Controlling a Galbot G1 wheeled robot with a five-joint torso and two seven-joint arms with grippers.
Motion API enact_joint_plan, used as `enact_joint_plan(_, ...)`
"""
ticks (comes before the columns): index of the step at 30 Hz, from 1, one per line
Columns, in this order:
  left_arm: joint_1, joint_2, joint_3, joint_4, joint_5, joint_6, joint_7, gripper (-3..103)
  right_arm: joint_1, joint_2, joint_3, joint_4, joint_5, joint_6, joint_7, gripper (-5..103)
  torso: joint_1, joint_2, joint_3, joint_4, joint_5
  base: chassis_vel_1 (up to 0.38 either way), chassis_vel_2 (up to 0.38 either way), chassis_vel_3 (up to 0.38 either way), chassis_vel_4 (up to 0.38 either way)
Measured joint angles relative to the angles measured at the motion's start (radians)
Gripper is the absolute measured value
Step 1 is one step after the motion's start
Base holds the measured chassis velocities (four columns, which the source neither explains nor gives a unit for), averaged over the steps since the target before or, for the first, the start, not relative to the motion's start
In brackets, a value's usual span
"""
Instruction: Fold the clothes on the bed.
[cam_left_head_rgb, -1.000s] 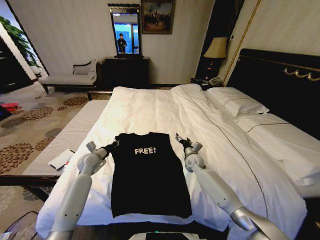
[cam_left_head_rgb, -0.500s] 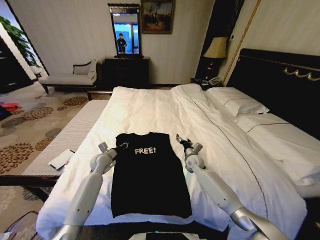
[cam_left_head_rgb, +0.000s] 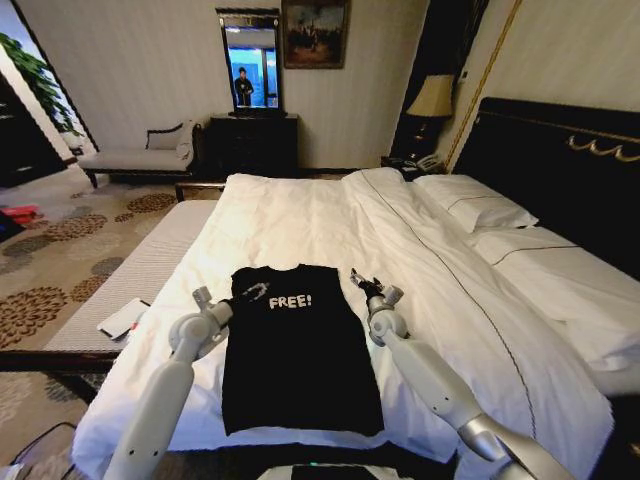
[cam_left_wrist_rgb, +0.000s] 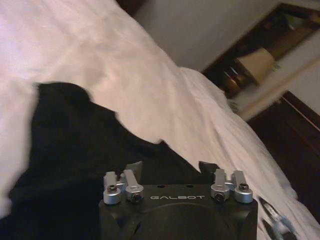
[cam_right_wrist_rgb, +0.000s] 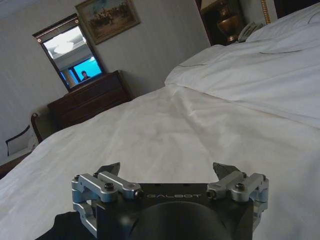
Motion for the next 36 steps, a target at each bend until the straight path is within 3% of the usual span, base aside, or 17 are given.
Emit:
enact_joint_plan(1,0.0,0.0,0.0,0.0,0.0,0.0,0.0,69,0.0,0.0,0.0,0.0,0.0,0.0,0.0,100,0.0,0.0,0.0,0.0,0.0,0.0,0.0,0.0,0.0)
enact_joint_plan(5,-0.014,-0.007,-0.035,0.069,0.0,-0.013,-0.003,90,-0.017,-0.004,0.004,0.013,-0.005,0.0,0.007,100,0.0,0.0,0.0,0.0,0.0,0.0,0.0,0.0,0.0)
enact_joint_plan(7,-0.017,-0.012,-0.038,0.078,0.003,-0.013,-0.003,90,-0.02,-0.005,0.005,0.015,-0.005,0.0,0.008,100,0.0,0.0,0.0,0.0,0.0,0.0,0.0,0.0,0.0)
enact_joint_plan(9,-0.031,-0.033,-0.044,0.118,0.025,-0.015,-0.002,98,-0.03,-0.012,0.008,0.022,-0.008,0.0,0.012,100,0.0,0.0,0.0,-0.0002,0.0001,0.0,0.0,0.0,0.0)
enact_joint_plan(15,-0.029,-0.073,0.0,0.146,0.077,-0.015,0.005,100,-0.044,-0.028,0.016,0.036,-0.009,0.0,0.023,100,0.0,0.0,0.0,-0.0004,0.0002,0.0,0.0,0.0,0.0)
enact_joint_plan(19,-0.003,-0.077,0.029,0.141,0.139,-0.015,0.022,100,-0.047,-0.041,0.018,0.041,-0.009,0.0,0.027,100,0.0,0.0,0.0,0.0,0.0002,0.0,0.0,0.0,0.0)
enact_joint_plan(25,0.03,-0.056,0.028,0.093,0.149,-0.013,0.024,100,-0.011,-0.068,-0.003,0.031,0.002,-0.009,0.029,100,0.0,0.0,0.0,-0.0002,-0.0001,0.0,0.0,0.0,0.0)
enact_joint_plan(31,0.056,-0.011,-0.026,-0.033,0.071,-0.005,0.001,100,0.062,-0.047,-0.036,-0.002,0.041,-0.027,0.034,100,0.0,0.0,0.0,-0.0002,0.0,0.0,0.0,0.0,0.0)
enact_joint_plan(32,0.056,0.021,-0.062,-0.097,0.012,-0.002,-0.011,100,0.095,-0.032,-0.064,-0.025,0.067,-0.041,0.034,100,0.0,0.0,0.0,0.0007,0.0002,0.0,0.0,0.0,0.0)
enact_joint_plan(36,0.011,0.049,-0.089,-0.129,-0.053,0.0,-0.026,100,0.121,-0.027,-0.095,-0.066,0.098,-0.054,0.03,100,0.0,0.0,0.0,0.0003,-0.0001,0.0,0.0,0.0,0.0)
